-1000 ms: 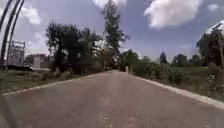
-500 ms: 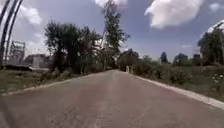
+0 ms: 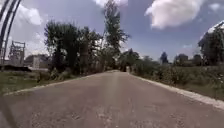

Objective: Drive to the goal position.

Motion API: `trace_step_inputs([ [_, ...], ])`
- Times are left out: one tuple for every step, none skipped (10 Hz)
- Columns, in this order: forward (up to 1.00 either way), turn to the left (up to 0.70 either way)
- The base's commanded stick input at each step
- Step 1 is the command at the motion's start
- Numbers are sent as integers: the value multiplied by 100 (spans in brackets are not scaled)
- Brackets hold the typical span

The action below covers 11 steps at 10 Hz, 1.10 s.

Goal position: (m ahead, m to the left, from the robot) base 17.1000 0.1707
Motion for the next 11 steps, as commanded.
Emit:
trace_step_inputs([
  [50,0],
  [50,0],
  [50,0],
  [50,0],
  [50,0],
  [50,0],
  [50,0],
  [50,0],
  [50,0],
  [50,0],
  [50,0],
])
